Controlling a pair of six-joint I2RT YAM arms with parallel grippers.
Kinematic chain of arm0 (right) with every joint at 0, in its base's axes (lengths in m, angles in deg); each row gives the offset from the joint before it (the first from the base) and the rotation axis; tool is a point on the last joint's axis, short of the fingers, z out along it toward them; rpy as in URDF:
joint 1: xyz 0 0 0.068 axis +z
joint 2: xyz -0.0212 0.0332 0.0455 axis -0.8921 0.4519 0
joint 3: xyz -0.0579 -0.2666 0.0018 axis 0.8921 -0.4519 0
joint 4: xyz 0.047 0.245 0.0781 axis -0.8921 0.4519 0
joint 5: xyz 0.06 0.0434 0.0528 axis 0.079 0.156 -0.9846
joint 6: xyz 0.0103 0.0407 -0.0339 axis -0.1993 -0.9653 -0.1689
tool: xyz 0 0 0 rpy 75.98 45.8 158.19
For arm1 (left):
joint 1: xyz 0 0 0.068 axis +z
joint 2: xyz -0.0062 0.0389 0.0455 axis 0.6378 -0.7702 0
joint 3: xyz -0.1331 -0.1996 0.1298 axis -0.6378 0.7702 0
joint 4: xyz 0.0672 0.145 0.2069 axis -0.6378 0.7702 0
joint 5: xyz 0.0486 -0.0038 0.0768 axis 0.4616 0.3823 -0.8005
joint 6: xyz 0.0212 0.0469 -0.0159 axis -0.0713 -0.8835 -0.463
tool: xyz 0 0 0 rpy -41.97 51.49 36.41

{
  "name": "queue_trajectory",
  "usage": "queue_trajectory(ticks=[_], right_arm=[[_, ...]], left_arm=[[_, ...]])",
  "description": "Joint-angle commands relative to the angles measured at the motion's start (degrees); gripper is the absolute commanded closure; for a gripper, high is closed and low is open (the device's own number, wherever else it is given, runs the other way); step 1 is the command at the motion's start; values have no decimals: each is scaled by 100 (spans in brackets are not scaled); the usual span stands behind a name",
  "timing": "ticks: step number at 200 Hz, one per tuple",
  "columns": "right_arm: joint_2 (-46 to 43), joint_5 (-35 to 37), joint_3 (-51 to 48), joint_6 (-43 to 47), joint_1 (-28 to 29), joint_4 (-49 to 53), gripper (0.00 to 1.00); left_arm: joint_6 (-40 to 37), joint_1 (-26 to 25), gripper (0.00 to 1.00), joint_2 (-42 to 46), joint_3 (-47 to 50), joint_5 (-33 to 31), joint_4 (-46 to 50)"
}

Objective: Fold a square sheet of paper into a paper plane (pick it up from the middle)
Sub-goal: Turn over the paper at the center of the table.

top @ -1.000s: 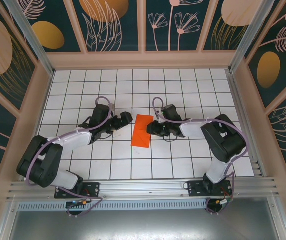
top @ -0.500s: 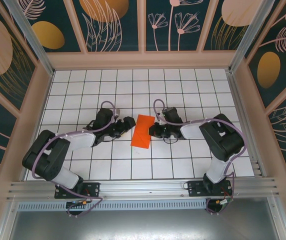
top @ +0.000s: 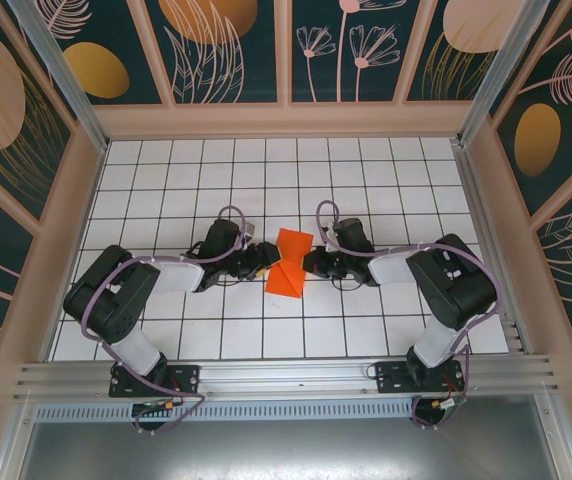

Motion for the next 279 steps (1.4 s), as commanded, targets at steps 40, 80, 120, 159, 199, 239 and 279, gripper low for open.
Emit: queue_trajectory(ticks=[40, 80, 120, 159, 199, 239, 279], right_arm=[[-242, 87, -127, -123, -33, -278, 95], [-284, 86, -211, -173, -36, -339, 95], [-313, 84, -272, -215, -211, -388, 95], [-320, 74, -312, -238, -239, -419, 96], [-303, 41, -320, -248, -254, -428, 96], [-300, 30, -338, -242, -265, -435, 96], [-302, -25, -329, -246, -267, -419, 96]], left_arm=[[-406, -168, 52, -398, -334, 157, -168], [-633, -172, 53, -564, -510, -100, 306], [-624, -181, 54, -485, -455, -231, 306], [-630, -181, 56, -550, -516, -184, 269], [-708, -176, 62, -691, -716, -117, 307], [-723, -181, 61, -919, -918, -118, 414], [-743, -180, 62, -1068, -1037, 58, 269]])
